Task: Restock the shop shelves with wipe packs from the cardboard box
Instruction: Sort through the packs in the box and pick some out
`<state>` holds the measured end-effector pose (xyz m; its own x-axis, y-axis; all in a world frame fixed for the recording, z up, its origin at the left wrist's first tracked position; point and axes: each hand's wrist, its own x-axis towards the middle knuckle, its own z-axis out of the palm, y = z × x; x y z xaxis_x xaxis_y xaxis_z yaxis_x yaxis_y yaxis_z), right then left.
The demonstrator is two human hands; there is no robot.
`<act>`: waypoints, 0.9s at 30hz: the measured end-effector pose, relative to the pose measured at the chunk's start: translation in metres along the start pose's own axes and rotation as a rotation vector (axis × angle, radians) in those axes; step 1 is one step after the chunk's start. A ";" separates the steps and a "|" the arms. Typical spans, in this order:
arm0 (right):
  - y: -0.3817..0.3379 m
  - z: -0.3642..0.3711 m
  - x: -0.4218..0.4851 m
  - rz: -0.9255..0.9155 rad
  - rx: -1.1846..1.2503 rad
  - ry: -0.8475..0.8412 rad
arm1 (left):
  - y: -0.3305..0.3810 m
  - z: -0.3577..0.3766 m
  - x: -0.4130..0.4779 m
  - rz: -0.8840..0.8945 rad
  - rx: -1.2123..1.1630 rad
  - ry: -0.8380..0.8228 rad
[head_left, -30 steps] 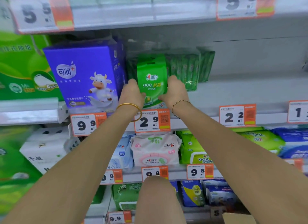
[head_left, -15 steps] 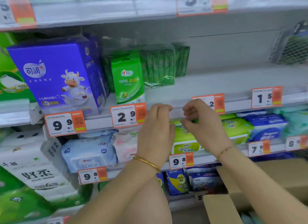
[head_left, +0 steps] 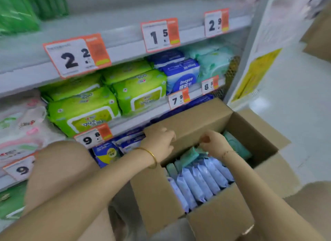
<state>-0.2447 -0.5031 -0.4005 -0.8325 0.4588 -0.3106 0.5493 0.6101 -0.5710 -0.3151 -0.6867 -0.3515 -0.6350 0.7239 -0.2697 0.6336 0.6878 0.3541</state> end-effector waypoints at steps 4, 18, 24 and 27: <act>0.038 0.022 0.035 0.118 -0.024 -0.056 | 0.005 0.023 0.033 -0.032 -0.008 -0.098; 0.071 0.093 0.085 0.389 0.017 -0.125 | -0.019 0.031 0.104 -0.091 -0.102 -0.198; 0.060 0.038 0.065 0.278 0.106 -0.224 | -0.027 0.022 0.094 -0.133 -0.285 -0.102; 0.042 -0.006 0.049 0.088 0.091 -0.296 | -0.021 0.023 0.079 -0.116 -0.335 -0.064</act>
<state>-0.2614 -0.4511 -0.4351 -0.7745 0.2914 -0.5615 0.6224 0.5099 -0.5939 -0.3687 -0.6428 -0.4006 -0.6585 0.6515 -0.3766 0.3728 0.7172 0.5888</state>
